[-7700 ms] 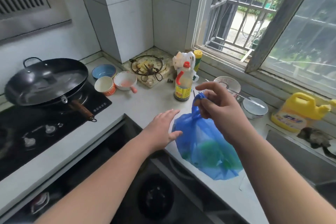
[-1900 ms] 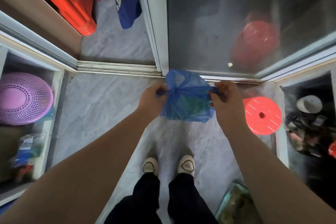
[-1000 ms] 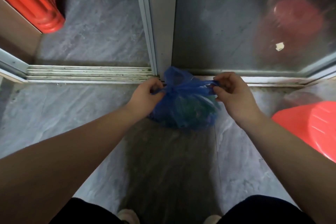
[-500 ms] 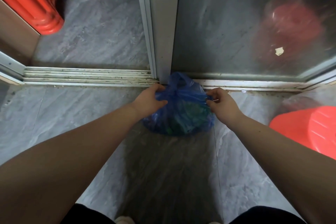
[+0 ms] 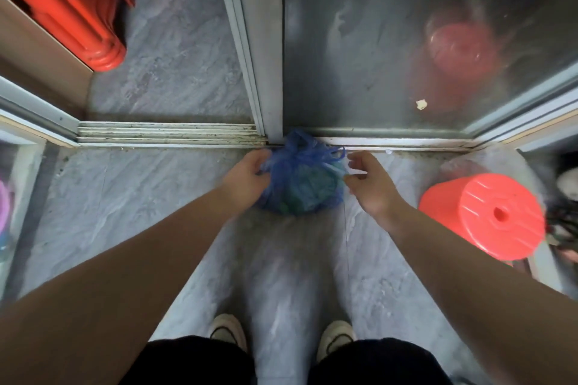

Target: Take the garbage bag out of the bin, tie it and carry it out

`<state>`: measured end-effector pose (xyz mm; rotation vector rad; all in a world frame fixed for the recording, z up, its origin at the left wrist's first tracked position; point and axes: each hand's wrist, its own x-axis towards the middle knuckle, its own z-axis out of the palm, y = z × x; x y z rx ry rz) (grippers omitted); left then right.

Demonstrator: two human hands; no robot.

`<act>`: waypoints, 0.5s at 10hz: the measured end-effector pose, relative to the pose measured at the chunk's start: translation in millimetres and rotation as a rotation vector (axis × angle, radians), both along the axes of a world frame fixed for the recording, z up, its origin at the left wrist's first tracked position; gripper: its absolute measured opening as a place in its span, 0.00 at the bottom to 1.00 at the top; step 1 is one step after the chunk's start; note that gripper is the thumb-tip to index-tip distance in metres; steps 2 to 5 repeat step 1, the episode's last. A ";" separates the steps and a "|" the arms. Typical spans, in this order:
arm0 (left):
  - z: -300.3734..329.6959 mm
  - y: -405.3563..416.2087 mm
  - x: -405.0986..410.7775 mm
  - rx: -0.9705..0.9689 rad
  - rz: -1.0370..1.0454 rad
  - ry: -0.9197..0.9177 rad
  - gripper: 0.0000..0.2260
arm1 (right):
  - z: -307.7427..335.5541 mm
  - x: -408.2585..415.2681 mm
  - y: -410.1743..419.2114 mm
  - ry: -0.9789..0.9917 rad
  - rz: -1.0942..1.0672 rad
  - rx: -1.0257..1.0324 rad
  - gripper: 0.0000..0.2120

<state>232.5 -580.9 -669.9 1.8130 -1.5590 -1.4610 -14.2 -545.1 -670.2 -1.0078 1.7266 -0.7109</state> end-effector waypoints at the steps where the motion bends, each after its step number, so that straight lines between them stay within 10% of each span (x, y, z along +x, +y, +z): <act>1: 79.0 22.6 -2.3 0.060 0.020 0.075 0.16 | 71.6 3.2 26.9 -0.040 -0.032 0.049 0.15; 5: 79.0 22.6 -2.3 0.060 0.020 0.075 0.16 | 71.6 3.2 26.9 -0.040 -0.032 0.049 0.15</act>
